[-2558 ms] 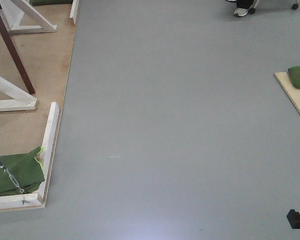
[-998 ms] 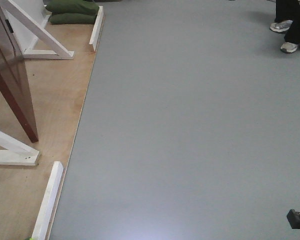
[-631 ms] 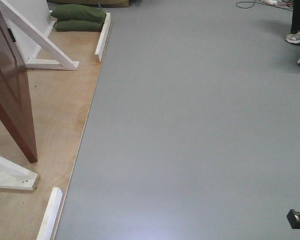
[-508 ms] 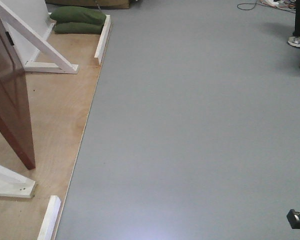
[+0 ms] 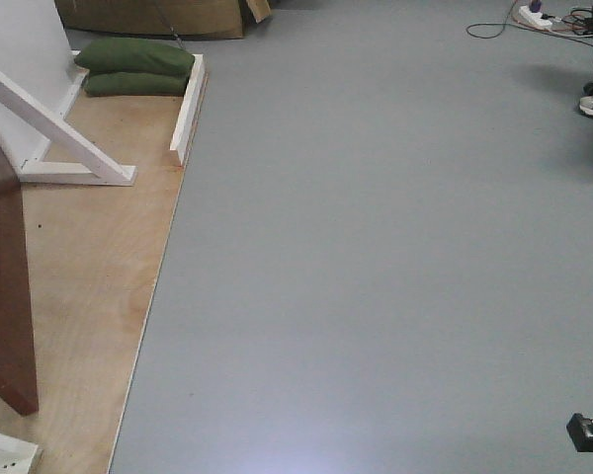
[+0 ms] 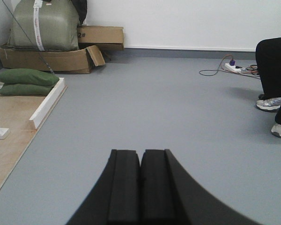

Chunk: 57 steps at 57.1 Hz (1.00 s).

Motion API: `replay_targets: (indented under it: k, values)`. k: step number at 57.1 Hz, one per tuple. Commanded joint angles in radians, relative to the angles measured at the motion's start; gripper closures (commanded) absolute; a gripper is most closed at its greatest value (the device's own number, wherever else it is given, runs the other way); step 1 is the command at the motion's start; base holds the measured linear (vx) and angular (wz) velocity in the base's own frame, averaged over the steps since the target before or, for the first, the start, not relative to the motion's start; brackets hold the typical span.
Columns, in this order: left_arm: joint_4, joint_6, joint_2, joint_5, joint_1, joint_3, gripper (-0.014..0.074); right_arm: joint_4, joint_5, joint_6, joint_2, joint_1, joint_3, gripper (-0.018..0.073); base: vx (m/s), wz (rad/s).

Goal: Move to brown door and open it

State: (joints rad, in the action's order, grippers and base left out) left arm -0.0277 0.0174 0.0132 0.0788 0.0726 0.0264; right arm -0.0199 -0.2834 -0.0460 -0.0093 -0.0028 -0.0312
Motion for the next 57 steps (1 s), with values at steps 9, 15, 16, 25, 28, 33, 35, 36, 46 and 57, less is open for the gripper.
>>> replay_targets:
  k: [9, 15, 16, 25, 28, 33, 35, 36, 46, 57]
  values:
    - [0.003, 0.006, 0.011, -0.079, 0.0, -0.017, 0.06, 0.006, 0.083, -0.005, -0.014, -0.002, -0.005, 0.0559, 0.3, -0.02]
    - [0.003, 0.006, 0.011, -0.079, 0.0, -0.017, 0.06, 0.006, 0.083, -0.005, -0.014, -0.002, -0.005, 0.0559, 0.25, 0.0]
    - [0.003, 0.006, 0.011, -0.079, 0.0, -0.017, 0.06, 0.006, 0.083, -0.005, -0.014, -0.002, -0.005, 0.0559, 0.23, 0.0]
    - [0.003, 0.006, 0.011, -0.079, 0.0, -0.017, 0.06, 0.006, 0.083, -0.005, -0.014, -0.002, -0.005, 0.0559, 0.21, 0.01]
    - [0.003, 0.006, 0.011, -0.079, 0.0, -0.017, 0.06, 0.006, 0.083, -0.005, -0.014, -0.002, -0.005, 0.0559, 0.19, 0.01]
    - [0.003, 0.006, 0.011, -0.079, 0.0, -0.017, 0.06, 0.006, 0.083, -0.005, -0.014, -0.002, -0.005, 0.0559, 0.18, 0.01]
    - [0.003, 0.006, 0.011, -0.079, 0.0, -0.017, 0.06, 0.006, 0.083, -0.005, -0.014, -0.002, -0.005, 0.0559, 0.17, 0.01]
    - [0.003, 0.006, 0.011, -0.079, 0.0, -0.017, 0.06, 0.006, 0.083, -0.005, -0.014, -0.002, -0.005, 0.0559, 0.17, 0.01]
    - [0.003, 0.006, 0.011, -0.079, 0.0, -0.017, 0.06, 0.006, 0.083, -0.005, -0.014, -0.002, -0.005, 0.0559, 0.16, 0.01]
    - [0.003, 0.006, 0.011, -0.079, 0.0, -0.017, 0.06, 0.006, 0.083, -0.005, -0.014, -0.002, -0.005, 0.0559, 0.13, 0.01]
